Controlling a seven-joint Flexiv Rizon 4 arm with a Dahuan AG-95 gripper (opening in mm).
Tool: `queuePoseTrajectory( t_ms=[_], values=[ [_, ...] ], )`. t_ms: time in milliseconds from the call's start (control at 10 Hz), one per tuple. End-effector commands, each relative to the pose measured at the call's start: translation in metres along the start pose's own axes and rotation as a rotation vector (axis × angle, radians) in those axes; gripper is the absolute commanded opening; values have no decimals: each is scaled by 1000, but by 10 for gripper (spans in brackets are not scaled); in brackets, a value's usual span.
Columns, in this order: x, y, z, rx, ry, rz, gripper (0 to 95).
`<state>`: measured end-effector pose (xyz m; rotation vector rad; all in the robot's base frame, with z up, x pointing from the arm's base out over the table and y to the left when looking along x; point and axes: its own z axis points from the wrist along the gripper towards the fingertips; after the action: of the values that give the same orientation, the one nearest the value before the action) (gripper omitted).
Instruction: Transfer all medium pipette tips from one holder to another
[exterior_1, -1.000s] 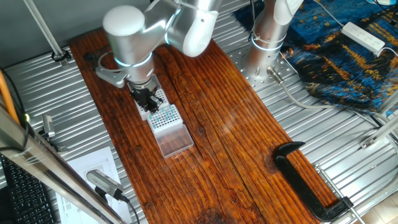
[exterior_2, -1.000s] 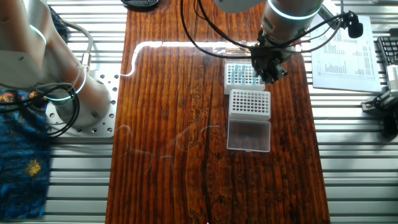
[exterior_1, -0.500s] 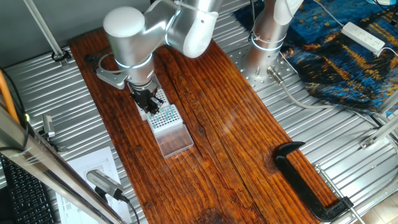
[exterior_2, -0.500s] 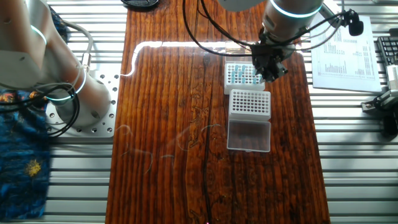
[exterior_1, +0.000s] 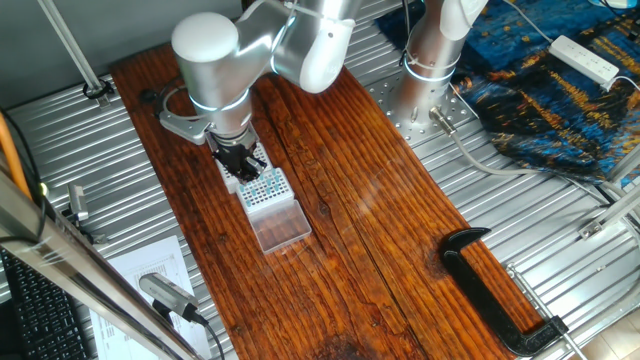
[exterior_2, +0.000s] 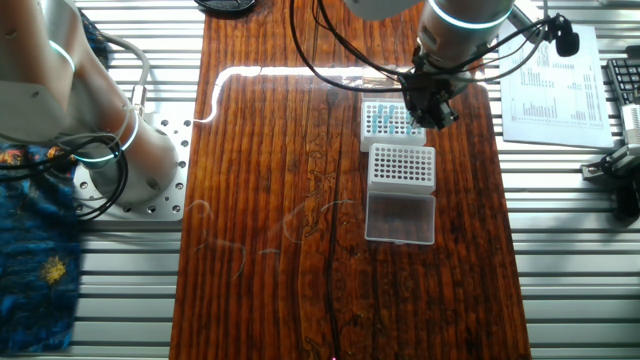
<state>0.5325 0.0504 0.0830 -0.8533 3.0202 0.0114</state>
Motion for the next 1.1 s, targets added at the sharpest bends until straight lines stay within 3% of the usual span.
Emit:
queuePoseTrajectory(
  t_ms=[100,1100],
  values=[
    [0,0,-3,-5,2,1,190],
    [5,2,5,-1,8,-4,190]
  ],
)
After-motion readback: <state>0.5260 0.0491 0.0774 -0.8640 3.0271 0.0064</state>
